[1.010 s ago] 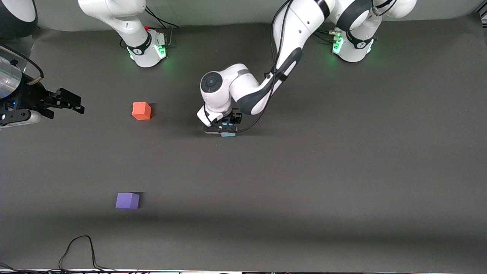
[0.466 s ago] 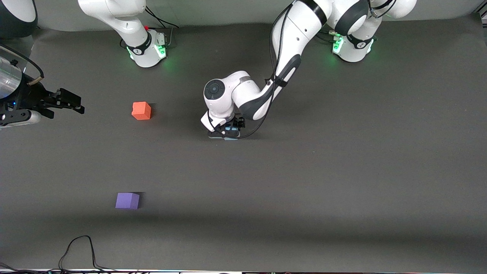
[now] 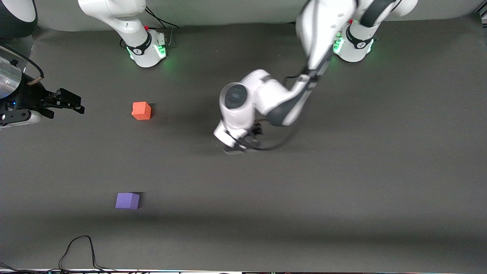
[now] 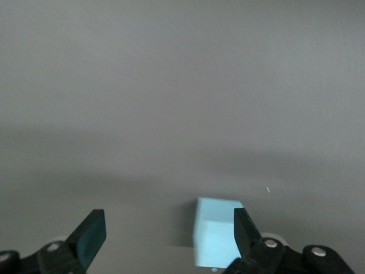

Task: Place blue block between orange and purple blocks
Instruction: 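Set down the blue cube, open the left gripper and withdraw, then move the right gripper over the light blue cube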

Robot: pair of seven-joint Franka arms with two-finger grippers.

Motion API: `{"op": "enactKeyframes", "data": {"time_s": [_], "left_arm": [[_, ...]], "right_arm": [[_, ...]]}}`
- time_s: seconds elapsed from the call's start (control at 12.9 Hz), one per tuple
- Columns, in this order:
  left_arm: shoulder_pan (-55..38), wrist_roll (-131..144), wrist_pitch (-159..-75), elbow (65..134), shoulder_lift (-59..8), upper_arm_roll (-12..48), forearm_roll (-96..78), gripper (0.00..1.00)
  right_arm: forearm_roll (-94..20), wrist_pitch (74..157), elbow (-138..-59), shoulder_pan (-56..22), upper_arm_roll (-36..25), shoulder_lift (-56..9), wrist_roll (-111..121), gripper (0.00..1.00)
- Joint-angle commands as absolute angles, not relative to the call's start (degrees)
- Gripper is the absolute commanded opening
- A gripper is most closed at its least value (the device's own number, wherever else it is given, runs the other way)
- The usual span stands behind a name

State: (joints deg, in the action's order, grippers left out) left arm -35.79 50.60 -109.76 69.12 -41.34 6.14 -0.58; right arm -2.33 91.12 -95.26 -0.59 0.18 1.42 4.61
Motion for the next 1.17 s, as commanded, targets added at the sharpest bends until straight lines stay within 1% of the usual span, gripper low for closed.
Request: {"op": "enactKeyframes", "data": {"time_s": [0.0,0.23,0.39,0.54,0.62,0.85,1.09], "left_arm": [[-21.9,39.2,-106.6,76.9,-33.4,7.6,-4.3,1.00],[-10.8,25.2,-106.3,87.8,-25.6,7.1,-3.6,1.00],[-3.1,14.2,-104.9,92.0,-20.6,7.0,-3.5,1.00],[2.3,5.7,-101.0,92.3,-17.2,7.0,-2.6,1.00],[3.2,3.8,-99.0,92.3,-15.1,7.0,-1.4,1.00],[4.2,2.3,-94.3,92.2,-10.4,7.0,1.2,1.00],[4.2,-2.0,-90.7,92.3,-6.3,4.5,1.2,1.00]], "right_arm": [[-2.5,90.7,-94.8,-1.7,-0.1,1.6,5.4,1.00],[-2.6,90.7,-94.6,-4.6,-0.1,1.4,3.0,1.00],[-5.0,90.7,-94.4,-7.7,-0.1,1.3,-2.4,1.00],[-5.7,91.1,-94.0,-13.3,-0.1,0.9,-10.5,1.00],[-5.7,91.2,-92.8,-17.0,-0.1,0.1,-15.8,1.00],[-5.7,91.2,-86.4,-26.7,-0.1,-5.3,-28.2,1.00],[-5.6,91.2,-80.7,-35.6,-0.1,-11.1,-38.6,1.00]]}}
